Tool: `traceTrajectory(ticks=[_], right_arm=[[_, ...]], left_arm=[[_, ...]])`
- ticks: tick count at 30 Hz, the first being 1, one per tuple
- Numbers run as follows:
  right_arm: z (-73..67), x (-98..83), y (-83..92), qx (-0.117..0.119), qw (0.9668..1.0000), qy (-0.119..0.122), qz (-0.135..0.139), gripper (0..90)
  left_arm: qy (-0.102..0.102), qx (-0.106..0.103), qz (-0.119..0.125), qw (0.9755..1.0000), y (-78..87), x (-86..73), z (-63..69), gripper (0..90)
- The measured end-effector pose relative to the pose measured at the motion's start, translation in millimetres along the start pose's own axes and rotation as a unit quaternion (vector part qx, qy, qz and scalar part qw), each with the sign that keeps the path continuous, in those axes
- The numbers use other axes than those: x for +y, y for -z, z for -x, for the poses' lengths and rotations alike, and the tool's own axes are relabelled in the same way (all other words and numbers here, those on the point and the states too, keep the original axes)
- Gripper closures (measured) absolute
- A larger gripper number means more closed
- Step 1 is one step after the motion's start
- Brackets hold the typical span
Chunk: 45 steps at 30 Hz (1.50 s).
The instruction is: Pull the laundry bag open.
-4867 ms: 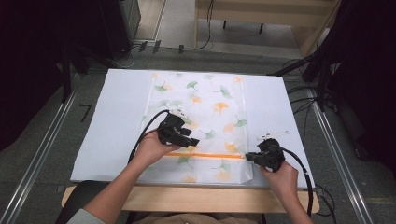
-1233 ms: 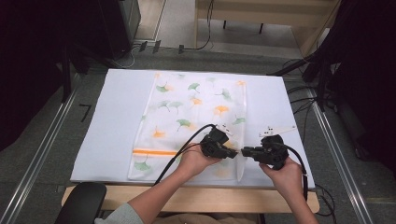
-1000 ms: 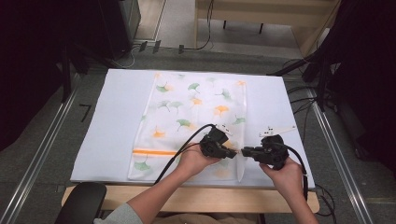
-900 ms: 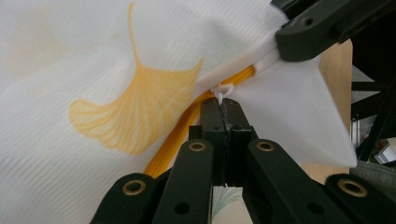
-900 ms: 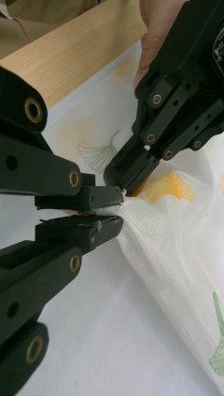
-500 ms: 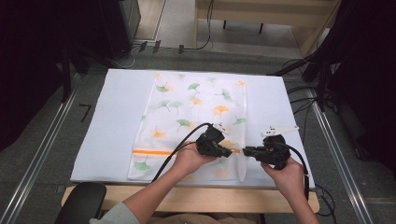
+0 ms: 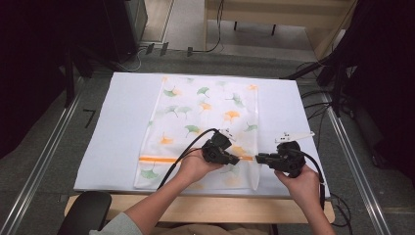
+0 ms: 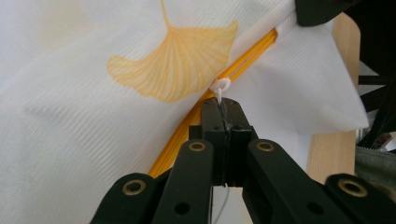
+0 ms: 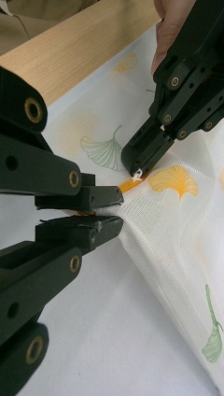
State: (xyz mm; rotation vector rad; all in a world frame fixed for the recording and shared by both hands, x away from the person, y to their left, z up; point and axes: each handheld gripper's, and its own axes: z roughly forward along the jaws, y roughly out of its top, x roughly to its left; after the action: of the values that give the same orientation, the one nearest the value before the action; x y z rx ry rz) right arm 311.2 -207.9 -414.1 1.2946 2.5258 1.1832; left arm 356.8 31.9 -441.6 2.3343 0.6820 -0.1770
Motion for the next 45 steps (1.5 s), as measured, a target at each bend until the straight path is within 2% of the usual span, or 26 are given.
traceTrajectory(ticks=[3, 6, 9, 18, 31, 32, 35, 45], right_arm=[[1.3, -0.4, 0.4, 0.001, 1.0, 0.001, 0.0, 86.7], [2.1, -0.4, 1.3, 0.0, 1.0, -0.002, 0.002, 86.6], [3.3, -0.9, 1.8, 0.0, 1.0, -0.004, 0.002, 86.6], [5.7, -1.6, 0.5, 0.0, 1.0, -0.006, 0.0, 86.5], [7.4, -1.9, 0.2, 0.0, 0.9999, -0.011, -0.002, 86.5], [7.8, -2.1, 0.5, 0.001, 0.9999, -0.011, -0.002, 86.5], [8.3, -2.1, 0.8, 0.001, 1.0, -0.009, -0.001, 86.5], [10.4, -2.2, 0.8, 0.003, 0.9999, -0.012, -0.003, 86.5]], left_arm=[[0.002, 0.002, 0.0, 1.0, 0.8, -0.9, -1.9, 90.0], [0.007, -0.009, 0.002, 0.9999, 4.6, -1.9, -2.5, 90.0], [0.004, -0.008, -0.001, 1.0, 6.6, -2.4, -2.8, 90.0], [0.006, -0.001, -0.003, 1.0, 12.0, -8.9, -12.9, 90.0], [0.011, 0.005, -0.006, 0.9999, 17.5, -14.5, -19.5, 90.0], [0.018, 0.003, 0.001, 0.9998, 18.8, -16.0, -20.8, 90.0], [0.014, 0.006, -0.002, 0.9999, 20.5, -16.7, -21.7, 90.0], [0.024, 0.01, -0.003, 0.9996, 24.8, -22.3, -27.4, 90.0]])
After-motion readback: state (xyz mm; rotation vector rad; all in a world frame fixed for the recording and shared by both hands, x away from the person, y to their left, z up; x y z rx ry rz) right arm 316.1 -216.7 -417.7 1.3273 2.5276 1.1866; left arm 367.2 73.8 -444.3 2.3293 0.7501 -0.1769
